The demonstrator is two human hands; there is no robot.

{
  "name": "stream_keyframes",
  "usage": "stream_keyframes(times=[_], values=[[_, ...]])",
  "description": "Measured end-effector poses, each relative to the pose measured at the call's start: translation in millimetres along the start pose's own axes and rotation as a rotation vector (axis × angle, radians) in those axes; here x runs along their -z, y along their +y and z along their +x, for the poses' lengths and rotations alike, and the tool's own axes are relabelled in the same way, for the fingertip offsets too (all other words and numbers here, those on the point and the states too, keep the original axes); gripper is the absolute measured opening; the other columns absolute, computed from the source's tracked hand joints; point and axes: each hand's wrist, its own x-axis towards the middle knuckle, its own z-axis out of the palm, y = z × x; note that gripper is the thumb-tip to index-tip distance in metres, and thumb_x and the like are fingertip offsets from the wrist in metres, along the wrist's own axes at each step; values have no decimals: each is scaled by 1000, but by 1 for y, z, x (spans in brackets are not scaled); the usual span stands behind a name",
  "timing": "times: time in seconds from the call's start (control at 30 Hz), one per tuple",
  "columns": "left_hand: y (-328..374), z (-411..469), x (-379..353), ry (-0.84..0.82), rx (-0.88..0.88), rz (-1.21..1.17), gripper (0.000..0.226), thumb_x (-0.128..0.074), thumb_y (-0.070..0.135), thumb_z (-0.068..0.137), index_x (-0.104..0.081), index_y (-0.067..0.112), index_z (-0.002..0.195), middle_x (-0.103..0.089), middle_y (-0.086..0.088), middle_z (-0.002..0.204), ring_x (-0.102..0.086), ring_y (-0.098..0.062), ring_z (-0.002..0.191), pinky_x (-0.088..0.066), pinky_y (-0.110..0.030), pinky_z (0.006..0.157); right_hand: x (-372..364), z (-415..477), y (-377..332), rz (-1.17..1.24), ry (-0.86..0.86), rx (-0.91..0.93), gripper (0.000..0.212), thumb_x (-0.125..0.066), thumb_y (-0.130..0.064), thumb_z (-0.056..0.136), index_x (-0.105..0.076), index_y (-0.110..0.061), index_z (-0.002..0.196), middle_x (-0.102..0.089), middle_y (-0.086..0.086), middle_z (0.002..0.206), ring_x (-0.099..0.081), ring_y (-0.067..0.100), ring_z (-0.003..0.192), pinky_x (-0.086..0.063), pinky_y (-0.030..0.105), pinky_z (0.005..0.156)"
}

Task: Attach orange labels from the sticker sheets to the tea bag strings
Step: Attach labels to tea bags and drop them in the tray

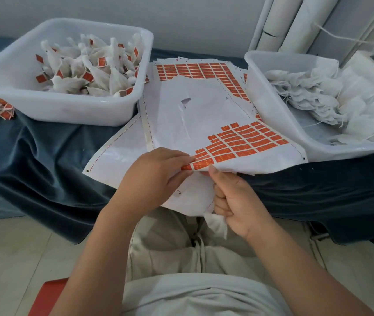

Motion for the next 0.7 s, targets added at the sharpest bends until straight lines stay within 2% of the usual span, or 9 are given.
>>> stream_keyframes(times=[0.13, 0.23, 0.3, 0.37, 0.47, 0.53, 0.63, 0.67, 0.7], values=[[5, -2, 1, 6, -4, -31, 34, -62, 38, 104, -72, 19, 130, -74, 3, 124, -69, -21, 106, -57, -38, 82, -7, -3, 0, 55, 98, 32, 42, -82, -45, 78, -73, -19, 111, -37, -7, 56, -25, 4, 42, -27, 17, 38], [10, -2, 0, -5, 111, -89, 54, -75, 48, 92, -57, 32, 141, -74, 14, 122, -67, -7, 97, -46, -19, 73, -9, -4, 0, 69, 113, 68, 45, -79, -37, 85, -72, -16, 124, -48, -6, 59, -28, 5, 42, -28, 16, 40], [13, -2, 0, 38, 141, -93, 42, -74, 46, 94, -59, 33, 131, -77, 14, 110, -70, -9, 83, -41, -15, 63, -10, -5, 0, 90, 107, 100, 45, -79, -33, 86, -72, -16, 127, -52, -4, 63, -31, 5, 43, -29, 16, 42], [15, -1, 2, 88, 107, -77, 26, -71, 42, 97, -71, 28, 119, -78, 11, 101, -72, -15, 81, -49, -23, 60, -12, -6, -1, 85, 82, 148, 48, -78, -30, 86, -69, -13, 129, -55, -9, 64, -42, 4, 42, -35, 13, 43], [15, -1, 4, 126, 18, -74, 22, -74, 34, 96, -80, 19, 111, -77, 3, 116, -71, -20, 102, -59, -36, 76, -13, -8, 2, 33, 92, 203, 55, -80, -29, 85, -65, -9, 134, -67, -15, 70, -57, 0, 50, -44, 11, 49], [16, -1, 4, 136, -10, -54, 19, -76, 30, 95, -82, 16, 107, -76, 0, 110, -69, -24, 96, -59, -41, 71, -14, -7, 4, 13, 122, 222, 58, -84, -36, 79, -69, -16, 132, -73, -13, 82, -65, 1, 62, -51, 13, 60], [15, -1, 3, 130, -23, -75, 17, -77, 29, 96, -82, 16, 105, -76, 2, 101, -69, -21, 87, -58, -44, 63, -14, -5, 6, -31, 164, 231, 43, -87, -43, 77, -77, -33, 118, -77, -4, 109, -71, 18, 95, -53, 32, 94], [15, -1, 4, 123, -27, -90, 17, -76, 29, 97, -82, 16, 106, -76, 3, 100, -70, -20, 87, -58, -43, 63, -13, -4, 6, -51, 171, 236, 40, -88, -46, 77, -78, -35, 114, -78, -5, 107, -73, 17, 97, -54, 34, 95], [15, -2, 5, 119, -35, -102, 16, -75, 28, 97, -83, 16, 106, -77, 3, 100, -71, -19, 86, -59, -42, 64, -12, -4, 6, -72, 167, 245, 42, -89, -50, 77, -78, -33, 113, -78, -6, 97, -74, 12, 88, -58, 31, 89]])
